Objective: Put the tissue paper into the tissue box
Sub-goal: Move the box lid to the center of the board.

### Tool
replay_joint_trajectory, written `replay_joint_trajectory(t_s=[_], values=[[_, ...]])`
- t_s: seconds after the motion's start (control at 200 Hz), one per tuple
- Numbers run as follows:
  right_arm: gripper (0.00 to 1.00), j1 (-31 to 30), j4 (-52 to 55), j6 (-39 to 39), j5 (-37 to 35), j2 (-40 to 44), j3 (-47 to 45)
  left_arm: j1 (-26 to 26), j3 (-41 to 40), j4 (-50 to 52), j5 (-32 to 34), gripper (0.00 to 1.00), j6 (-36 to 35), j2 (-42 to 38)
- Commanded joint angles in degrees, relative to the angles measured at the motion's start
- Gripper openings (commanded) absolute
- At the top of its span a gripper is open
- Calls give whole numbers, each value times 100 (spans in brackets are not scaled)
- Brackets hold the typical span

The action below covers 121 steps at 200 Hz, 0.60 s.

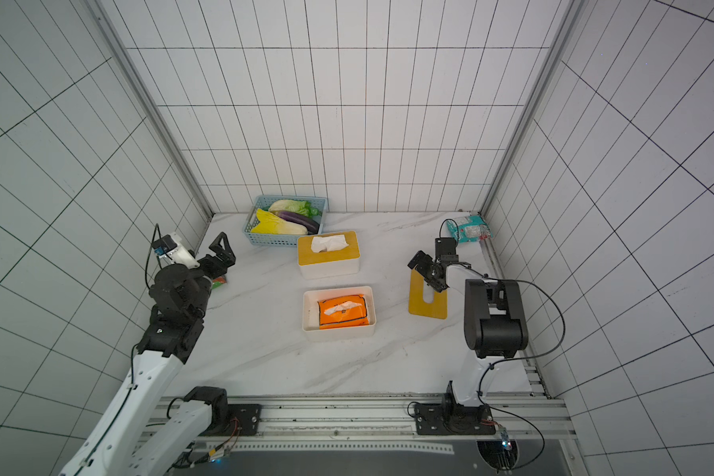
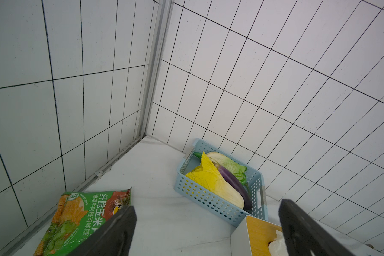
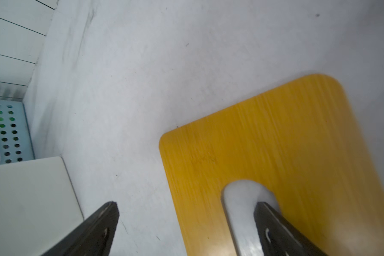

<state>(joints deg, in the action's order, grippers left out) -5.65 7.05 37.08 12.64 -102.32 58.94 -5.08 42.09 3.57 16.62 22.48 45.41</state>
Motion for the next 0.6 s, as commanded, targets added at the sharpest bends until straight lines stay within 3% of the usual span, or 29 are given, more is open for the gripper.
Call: replay_joint_trajectory(t_s=[0.0,0.245,0.385,0.6], values=[[99,-65,1319,-768,-706,283,28,34,-58,-155,-54,99,-42,-10],[99,-442,2023,-1189,-944,483,100,34,-56,-155,-98,99,-24,-14],[99,-806,2301,-1315,-1431,508,183,34,-53,-146,-89,98,-24,-14],[98,-850,2458,-1300,-1537,310,336,36,-51,-146,-97,98,-7,-15]])
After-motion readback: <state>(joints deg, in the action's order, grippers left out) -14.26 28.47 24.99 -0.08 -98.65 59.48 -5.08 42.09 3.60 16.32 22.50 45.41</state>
